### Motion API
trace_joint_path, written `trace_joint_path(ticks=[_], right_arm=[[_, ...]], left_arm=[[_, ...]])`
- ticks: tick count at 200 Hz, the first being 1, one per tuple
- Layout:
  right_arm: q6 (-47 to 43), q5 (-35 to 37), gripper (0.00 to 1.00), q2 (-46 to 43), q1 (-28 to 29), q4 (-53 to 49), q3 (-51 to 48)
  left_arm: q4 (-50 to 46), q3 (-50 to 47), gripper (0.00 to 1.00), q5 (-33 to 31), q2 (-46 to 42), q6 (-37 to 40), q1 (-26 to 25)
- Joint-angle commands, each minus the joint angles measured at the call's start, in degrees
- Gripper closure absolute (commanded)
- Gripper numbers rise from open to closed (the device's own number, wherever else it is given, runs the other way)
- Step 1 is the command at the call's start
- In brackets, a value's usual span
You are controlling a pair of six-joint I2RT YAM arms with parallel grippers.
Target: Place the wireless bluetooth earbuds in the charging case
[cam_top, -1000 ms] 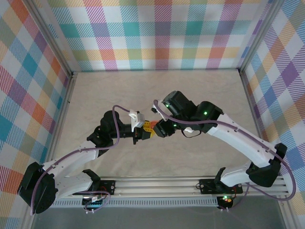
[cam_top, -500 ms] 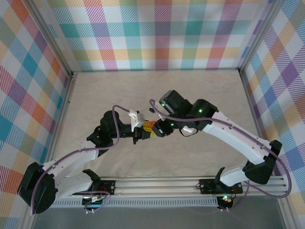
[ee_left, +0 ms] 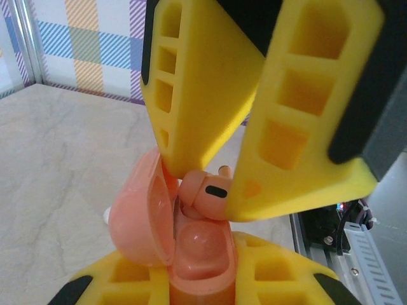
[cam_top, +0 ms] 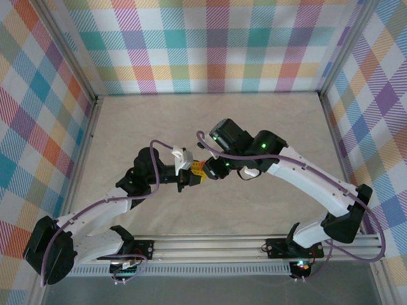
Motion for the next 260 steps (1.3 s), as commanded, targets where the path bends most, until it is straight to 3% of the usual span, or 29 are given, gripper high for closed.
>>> trace_joint_path(ticks=[1, 51, 145, 190, 260], right_arm=[[-1.1, 0.1, 0.70, 1.1, -0.3, -1.4, 1.2], [-1.3, 0.1, 0.63, 2.4, -0.2, -2.0, 1.5], [0.5, 2.0, 0.86, 1.9, -0.2, -1.1, 1.2], [7.5, 1.3, 0.94, -1.6, -0.3, 6.5, -2.1], [23.1, 6.5, 0.95, -11.5, -0.9, 23.4, -11.4]], left_arm=[[2.7, 0.9, 1.00, 1.1, -0.7, -0.5, -0.2], [2.6, 0.9, 1.00, 1.0, -0.8, -0.5, -0.2], [2.7, 0.6, 1.00, 0.3, -0.5, -0.1, -0.2], [4.4, 0.0, 1.00, -1.3, -0.2, -0.6, -0.2], [12.2, -3.2, 1.00, -6.5, -0.4, -2.4, -0.2]])
